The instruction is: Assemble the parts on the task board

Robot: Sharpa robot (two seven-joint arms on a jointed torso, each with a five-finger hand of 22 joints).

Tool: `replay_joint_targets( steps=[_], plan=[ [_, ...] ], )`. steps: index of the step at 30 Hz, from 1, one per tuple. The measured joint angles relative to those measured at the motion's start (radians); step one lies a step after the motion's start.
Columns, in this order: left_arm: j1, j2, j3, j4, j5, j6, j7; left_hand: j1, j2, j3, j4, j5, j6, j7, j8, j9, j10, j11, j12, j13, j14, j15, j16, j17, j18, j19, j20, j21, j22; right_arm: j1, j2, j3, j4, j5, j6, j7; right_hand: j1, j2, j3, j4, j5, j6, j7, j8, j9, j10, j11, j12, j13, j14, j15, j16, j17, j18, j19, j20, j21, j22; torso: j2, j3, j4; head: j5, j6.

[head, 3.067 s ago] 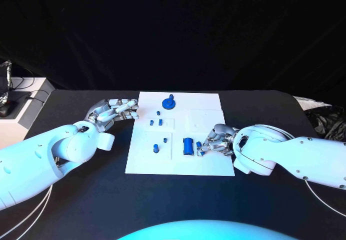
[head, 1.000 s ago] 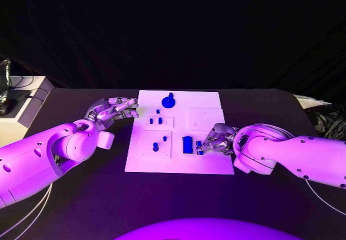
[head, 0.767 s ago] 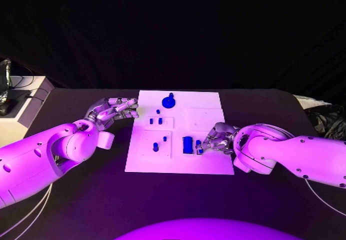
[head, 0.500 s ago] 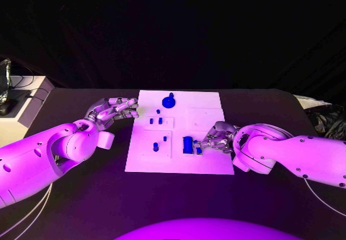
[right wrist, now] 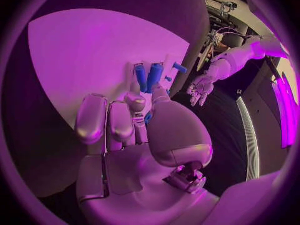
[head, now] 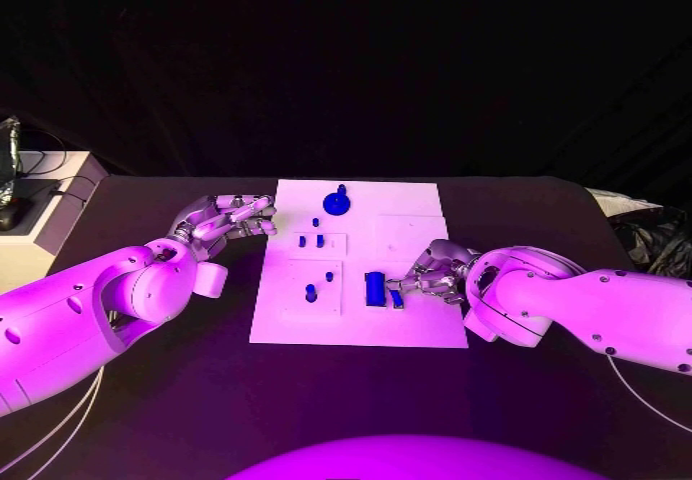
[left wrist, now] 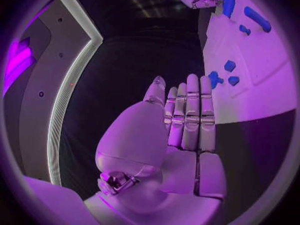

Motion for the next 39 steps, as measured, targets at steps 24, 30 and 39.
replay_joint_targets(
  steps=[24,30,39],
  plan=[
    [0.0,0.0,0.0,-0.001,0.0,0.001,0.0,0.0,0.0,0.0,0.0,0.0,0.0,0.0,0.0,0.0,0.0,0.0,0.0,0.0,-0.004,0.004,0.0,-0.001,0.0,0.0,0.0,0.0,-0.005,0.0,-0.039,0.0,0.014,-0.062,-0.056,0.03,0.056,-0.01,0.011,-0.144,0.071,-0.009,-0.013,0.078,0.068,0.018,-0.01,0.043,0.024,0.004,-0.004,0.01,0.015,0.0,-0.004,-0.004,0.025,0.0,-0.001,0.0009,-0.0004,0.001,0.0],
    [-0.001,0.001,0.0,-0.001,0.0,0.001,0.0,0.0,0.0,0.0,0.0,0.0,0.0,0.0,0.0,0.0,0.0,0.0,0.0,0.0,-0.004,0.004,0.0,-0.001,0.0,0.0,0.0,0.0,-0.005,0.0,-0.032,0.0,0.014,-0.086,-0.104,0.089,0.101,-0.055,0.025,-0.175,0.05,-0.078,0.042,-0.021,-0.001,-0.008,0.028,0.032,0.023,0.002,0.018,0.01,0.008,0.0,0.001,0.003,0.017,0.0,-0.001,0.0011,-0.0004,-0.001,0.001],
    [-0.002,0.001,0.0,-0.002,0.0,0.001,0.0,0.0,0.0,0.0,0.0,0.0,0.0,0.0,0.0,0.0,0.0,0.0,0.0,0.0,-0.004,0.004,0.0,-0.001,0.0,0.0,0.0,0.0,-0.005,-0.009,-0.007,0.0,-0.003,-0.176,-0.143,0.163,0.166,-0.176,0.197,-0.126,-0.069,-0.134,0.08,-0.046,-0.185,-0.034,0.058,0.046,0.007,-0.002,0.038,0.004,0.006,0.016,0.0,0.033,0.009,0.0,-0.001,0.0003,-0.0004,-0.002,0.001]
  ],
)
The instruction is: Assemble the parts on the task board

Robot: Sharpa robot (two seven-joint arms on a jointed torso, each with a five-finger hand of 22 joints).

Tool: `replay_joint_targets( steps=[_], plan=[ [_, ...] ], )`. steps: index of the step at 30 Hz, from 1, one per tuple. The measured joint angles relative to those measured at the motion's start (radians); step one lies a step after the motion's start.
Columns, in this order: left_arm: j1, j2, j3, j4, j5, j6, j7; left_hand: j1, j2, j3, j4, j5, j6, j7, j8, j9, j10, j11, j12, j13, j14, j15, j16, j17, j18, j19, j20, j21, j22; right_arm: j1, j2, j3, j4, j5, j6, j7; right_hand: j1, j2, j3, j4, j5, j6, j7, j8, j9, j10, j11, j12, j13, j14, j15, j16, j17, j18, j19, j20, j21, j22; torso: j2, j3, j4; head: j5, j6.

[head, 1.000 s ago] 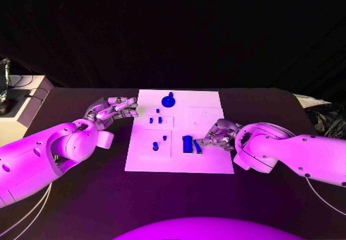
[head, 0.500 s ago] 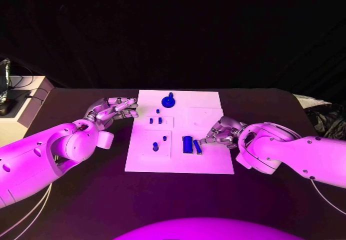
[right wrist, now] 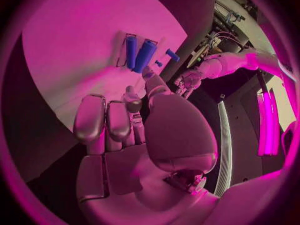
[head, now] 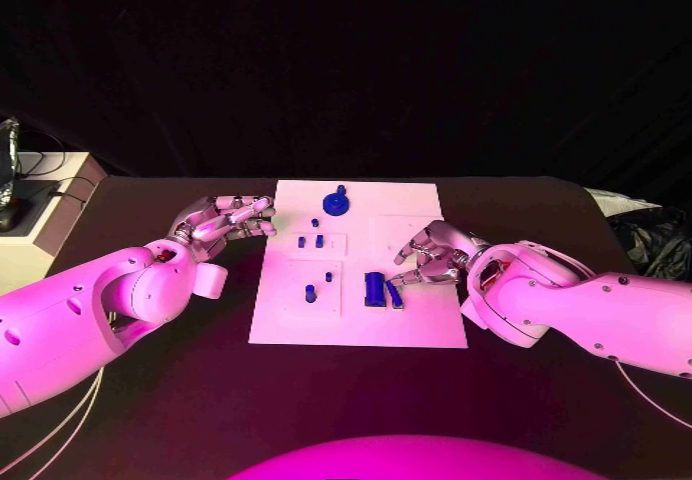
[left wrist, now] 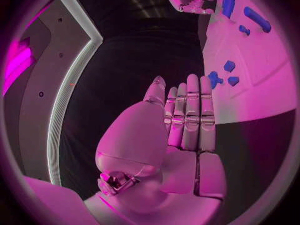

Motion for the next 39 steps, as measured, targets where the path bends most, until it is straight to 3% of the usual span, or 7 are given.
replay_joint_targets(
  steps=[4,7,20,36,39],
  plan=[
    [0.0,0.0,0.0,0.0,0.0,0.0,0.0,0.0,0.0,0.0,0.0,0.0,0.0,0.0,0.0,0.0,0.0,0.0,0.0,0.0,0.0,0.0,0.0,0.0,0.0,0.0,0.0,0.0,0.0,-0.01,0.013,0.0,-0.011,-0.045,-0.004,0.006,0.003,-0.003,0.001,0.001,0.0,-0.009,0.009,0.0,-0.034,-0.006,0.002,0.006,-0.013,-0.004,0.004,0.0,0.0,0.0,0.0,0.007,0.0,0.0,0.0,0.0001,0.0009,0.001,-0.001],
    [0.0,0.0,0.0,0.0,0.0,0.0,0.0,0.0,0.0,0.0,0.0,0.0,0.0,0.0,0.0,0.0,0.0,0.0,0.0,0.0,0.0,0.0,0.0,0.0,0.0,0.0,0.0,0.0,0.0,-0.016,0.023,0.0,-0.018,-0.07,-0.007,0.004,0.003,-0.003,0.001,0.009,0.008,-0.01,0.01,0.0,-0.041,-0.008,0.0,0.009,-0.017,-0.004,0.003,0.0,0.0,0.0,0.0,0.007,-0.004,0.0,0.0,0.0,0.0012,0.002,-0.003],
    [-0.001,-0.001,0.0,0.0,0.0,0.001,0.0,0.0,0.0,0.0,0.0,0.0,0.0,0.0,0.0,0.0,0.0,0.0,0.0,0.0,0.0,0.0,0.0,0.0,0.0,0.0,0.0,0.0,-0.003,-0.035,0.05,0.0,-0.036,-0.128,-0.013,-0.048,0.003,-0.003,0.002,0.014,0.062,0.058,-0.021,0.016,-0.023,-0.007,-0.01,0.017,-0.025,-0.001,0.001,-0.004,0.0,0.0,0.0,0.007,-0.009,0.001,0.0,0.0002,0.0011,0.005,-0.007],
    [-0.001,-0.003,0.0,0.001,0.0,0.002,-0.002,-0.004,0.004,0.0,0.006,0.0,0.0,0.0,0.0,0.0,0.0,0.0,0.0,0.0,0.0,0.0,0.0,0.0,0.0,0.004,0.004,0.0,-0.006,-0.04,0.06,0.0,-0.041,-0.161,-0.018,-0.097,-0.003,0.003,0.0,0.011,0.067,0.064,-0.021,0.02,-0.015,-0.01,-0.013,0.017,-0.029,0.0,0.0,-0.008,0.0,0.0,0.0,0.0,-0.009,0.001,0.0,0.0001,0.0008,0.008,-0.009],
    [-0.001,-0.004,0.0,0.0,0.0,0.002,-0.003,-0.004,0.004,0.0,0.006,0.0,0.0,0.0,0.0,0.0,0.0,0.0,0.0,0.0,0.0,0.0,0.0,0.0,0.0,0.004,0.004,0.0,-0.006,-0.04,0.058,0.0,-0.041,-0.164,-0.017,-0.101,-0.002,0.003,-0.001,0.005,0.098,0.064,-0.021,0.02,-0.013,-0.01,-0.013,0.017,-0.029,0.0,0.0,-0.008,0.0,0.0,0.0,-0.001,-0.009,0.001,0.0,0.0,0.0008,0.008,-0.01]
  ],
)
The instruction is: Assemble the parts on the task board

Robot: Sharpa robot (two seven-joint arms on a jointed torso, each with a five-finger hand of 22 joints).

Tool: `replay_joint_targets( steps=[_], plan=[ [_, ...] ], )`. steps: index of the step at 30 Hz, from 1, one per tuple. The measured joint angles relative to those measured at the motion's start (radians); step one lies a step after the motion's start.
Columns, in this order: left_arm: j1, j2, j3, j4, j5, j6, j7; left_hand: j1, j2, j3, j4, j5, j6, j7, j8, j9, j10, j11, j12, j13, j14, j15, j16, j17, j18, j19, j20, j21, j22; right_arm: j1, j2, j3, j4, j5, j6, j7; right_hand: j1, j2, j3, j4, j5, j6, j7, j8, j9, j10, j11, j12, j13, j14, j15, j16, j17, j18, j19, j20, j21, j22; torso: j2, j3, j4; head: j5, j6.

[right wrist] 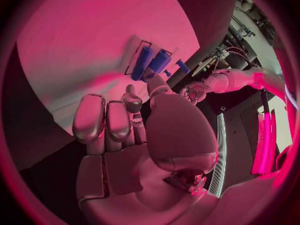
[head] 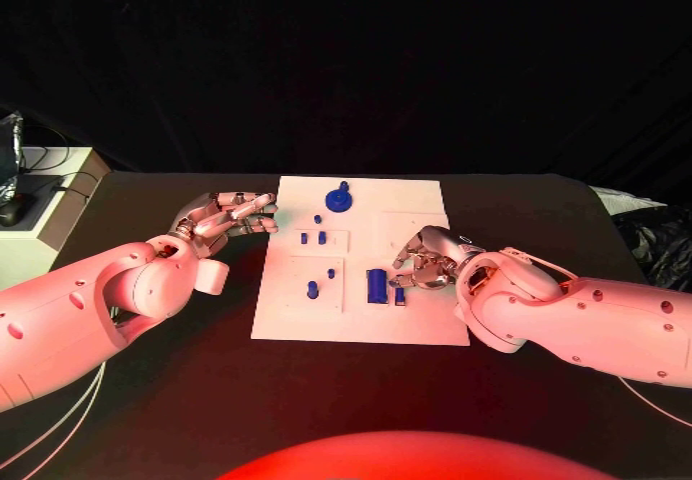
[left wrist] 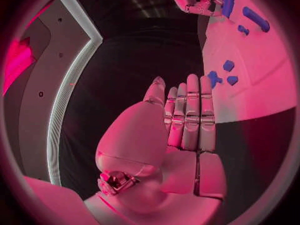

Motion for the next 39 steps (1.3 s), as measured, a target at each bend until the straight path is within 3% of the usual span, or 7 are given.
replay_joint_targets(
  steps=[6,19,26,28,31,35,39],
  plan=[
    [0.0,-0.002,0.0,0.0,0.0,0.001,-0.002,0.0,0.0,0.002,0.002,0.0,0.0,0.0,0.0,0.0,0.0,0.0,0.0,0.0,0.0,0.0,0.0,0.0,0.0,0.0,0.0,0.0,-0.001,-0.001,-0.009,0.0,0.006,0.0,0.003,-0.002,0.006,0.015,-0.003,-0.017,0.058,0.0,0.0,0.0,0.0,0.0,0.0,0.0,0.0,0.0,0.0,0.0,0.003,0.0,0.0,0.0,0.0,0.0,0.0,0.0,0.0001,0.002,-0.002],
    [0.0,-0.002,0.0,0.0,0.0,0.002,-0.004,0.0,0.0,0.003,0.003,0.0,0.0,0.0,0.0,0.0,0.0,0.0,0.0,0.0,0.0,0.0,0.0,-0.001,0.0,0.0,0.0,0.0,-0.002,-0.001,-0.024,0.0,0.018,0.008,0.016,0.016,0.001,0.02,-0.007,-0.036,0.039,0.003,-0.003,0.0,-0.004,0.002,-0.002,0.004,0.001,0.0,0.0,0.0,0.008,0.0,0.0,0.0,0.0,0.0,0.0,0.0004,-0.0013,0.002,-0.002],
    [0.0,-0.002,0.0,-0.001,0.0,0.002,-0.005,0.0,0.0,0.0,0.006,0.0,0.0,0.0,0.0,0.0,-0.007,0.0,0.0,0.0,0.0,0.0,0.0,-0.001,0.0,0.0,0.0,0.0,-0.004,-0.001,-0.028,0.0,0.021,0.025,0.015,0.038,0.021,0.058,0.006,-0.066,-0.014,0.025,-0.011,0.0,-0.002,0.01,-0.008,0.012,0.007,0.003,-0.004,0.0,0.015,0.0,-0.003,-0.004,0.003,0.0,0.0,0.0006,-0.0008,0.0,-0.003],
    [0.0,-0.002,0.0,-0.001,0.0,0.003,-0.006,0.0,0.0,0.0,0.006,0.0,0.0,0.0,0.0,0.0,-0.007,0.0,0.0,0.0,0.0,0.0,0.0,-0.001,0.0,0.0,0.0,0.0,-0.004,-0.001,-0.03,0.0,0.021,0.029,0.014,0.045,0.029,0.074,0.015,-0.075,-0.053,0.032,-0.018,0.001,-0.002,0.014,-0.012,0.017,0.01,0.001,-0.009,0.0,0.016,0.0,-0.003,-0.004,0.009,0.0,0.0,0.0006,-0.0008,-0.001,-0.003],
    [0.0,-0.002,0.0,-0.001,0.0,0.003,-0.006,0.0,0.0,0.0,0.006,0.0,0.0,0.0,0.0,0.0,-0.007,0.0,0.0,0.0,0.0,0.0,0.0,-0.001,0.0,0.0,0.0,0.0,-0.004,-0.001,-0.032,0.0,0.022,0.037,0.013,0.056,0.021,0.089,0.047,-0.084,-0.085,0.048,-0.026,0.007,-0.002,0.019,-0.017,0.018,0.012,0.004,-0.011,0.0,0.019,0.0,-0.003,-0.004,0.009,0.0,0.0,0.0003,-0.0008,-0.001,-0.003],
    [0.0,-0.002,0.0,-0.001,0.0,0.003,-0.007,0.0,0.0,0.0,0.005,0.0,-0.004,0.004,0.0,0.0,-0.007,0.0,0.0,0.0,0.0,0.0,0.0,-0.001,0.0,0.0,0.0,0.0,-0.006,-0.001,-0.034,0.0,0.022,0.045,0.013,0.067,0.031,0.143,0.093,-0.096,-0.142,0.063,-0.038,0.007,-0.003,0.023,-0.021,0.018,0.015,0.004,-0.018,0.0,0.019,0.0,-0.005,-0.01,0.014,0.0,-0.001,0.0,-0.0008,-0.001,-0.003],
    [0.0,-0.002,0.0,-0.001,0.0,0.003,-0.008,0.0,0.0,0.0,0.005,0.0,-0.004,0.004,0.0,0.0,-0.007,0.0,0.0,0.0,0.0,0.0,0.0,-0.001,0.0,0.0,0.0,0.0,-0.006,-0.001,-0.036,0.0,0.022,0.051,0.016,0.076,0.012,0.156,0.151,-0.101,-0.157,0.065,-0.039,0.006,0.005,0.026,-0.028,0.015,0.015,0.004,-0.018,0.0,0.019,0.0,-0.005,-0.01,0.014,0.0,-0.001,0.0001,-0.0007,-0.001,-0.004]
  ],
)
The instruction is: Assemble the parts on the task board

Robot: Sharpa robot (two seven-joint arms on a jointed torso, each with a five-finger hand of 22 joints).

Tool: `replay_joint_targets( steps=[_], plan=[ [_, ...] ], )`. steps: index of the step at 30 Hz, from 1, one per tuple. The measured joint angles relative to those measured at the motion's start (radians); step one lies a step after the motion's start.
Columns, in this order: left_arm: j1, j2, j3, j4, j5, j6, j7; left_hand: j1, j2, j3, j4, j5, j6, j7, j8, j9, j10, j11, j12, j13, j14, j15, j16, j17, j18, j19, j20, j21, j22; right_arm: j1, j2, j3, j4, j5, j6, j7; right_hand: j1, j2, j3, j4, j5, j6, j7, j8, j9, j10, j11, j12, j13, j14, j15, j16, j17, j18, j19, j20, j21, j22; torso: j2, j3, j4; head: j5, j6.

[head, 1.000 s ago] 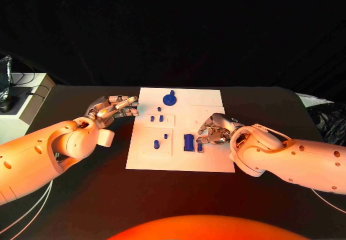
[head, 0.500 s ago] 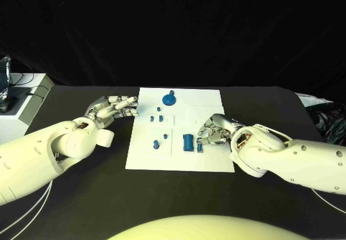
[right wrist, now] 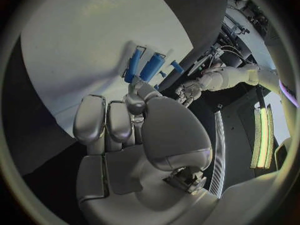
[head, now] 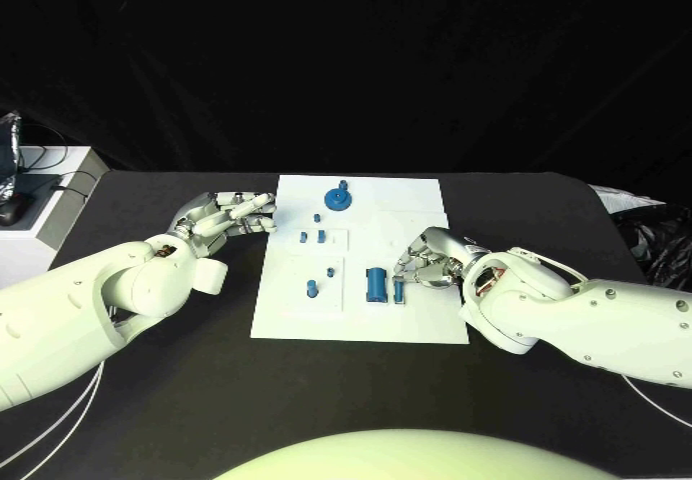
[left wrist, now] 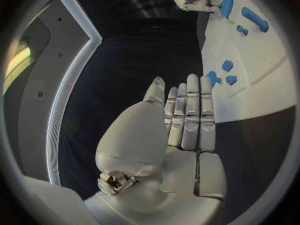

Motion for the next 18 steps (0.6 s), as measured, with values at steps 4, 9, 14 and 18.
replay_joint_targets(
  steps=[4,9,14,18],
  plan=[
    [0.0,0.0,0.0,0.0,0.0,0.001,-0.001,0.0,0.0,0.0,0.0,0.0,0.0,0.0,0.0,0.0,0.0,0.0,0.0,0.0,-0.004,-0.004,0.0,-0.001,0.0,0.0,0.0,0.0,-0.001,0.0,-0.002,0.0,-0.001,0.004,0.009,0.003,-0.03,0.001,0.024,0.018,0.0,0.0,0.0,0.0,-0.003,0.0,0.0,-0.011,0.0,0.0,0.0,0.0,0.001,0.0,0.0,0.0,0.0,0.0,0.0,-0.0005,0.0,0.0,-0.001],
    [0.0,0.0,0.0,0.0,0.0,0.002,-0.003,0.0,0.0,0.0,0.0,0.0,0.0,0.0,0.0,0.0,0.0,0.0,0.0,0.0,-0.004,-0.004,0.0,-0.001,0.0,0.0,0.0,0.0,-0.001,0.0,-0.002,0.0,-0.003,0.008,0.022,0.005,-0.04,-0.005,0.051,0.041,0.0,0.0,0.0,-0.007,-0.018,0.0,0.0,-0.017,0.001,0.0,0.0,-0.004,0.001,0.0,0.001,-0.001,0.0,0.0,0.0,-0.0004,0.0,-0.001,-0.001],
    [0.0,0.0,0.0,0.0,0.0,0.003,-0.004,0.0,0.0,0.0,0.0,0.0,-0.002,0.002,0.0,0.0,-0.002,0.002,0.0,0.0,-0.007,0.0,0.0,-0.001,0.0,0.0,0.0,0.0,-0.002,0.0,-0.001,0.002,-0.005,0.011,0.031,0.007,-0.04,-0.005,0.056,0.045,0.005,0.0,0.0,-0.009,-0.022,0.0,0.0,-0.017,0.003,0.0,0.0,-0.004,0.002,0.0,0.002,-0.001,0.0,0.0,0.0,-0.0003,0.0001,-0.001,-0.001],
    [0.0,0.001,0.0,0.0,0.0,0.003,-0.005,0.0,0.0,0.0,0.0,0.0,-0.003,0.003,0.0,0.0,-0.004,0.004,0.0,0.0,-0.007,0.0,0.0,-0.002,0.0,0.0,0.0,0.0,-0.004,0.0,0.0,0.002,-0.008,0.014,0.038,0.01,-0.04,-0.005,0.067,0.045,0.006,-0.004,0.004,-0.009,-0.024,0.0,0.0,-0.021,0.003,0.0,0.0,-0.004,0.003,0.0,0.001,-0.001,0.0,0.0,0.0,-0.0001,0.0001,-0.001,-0.002]
  ],
)
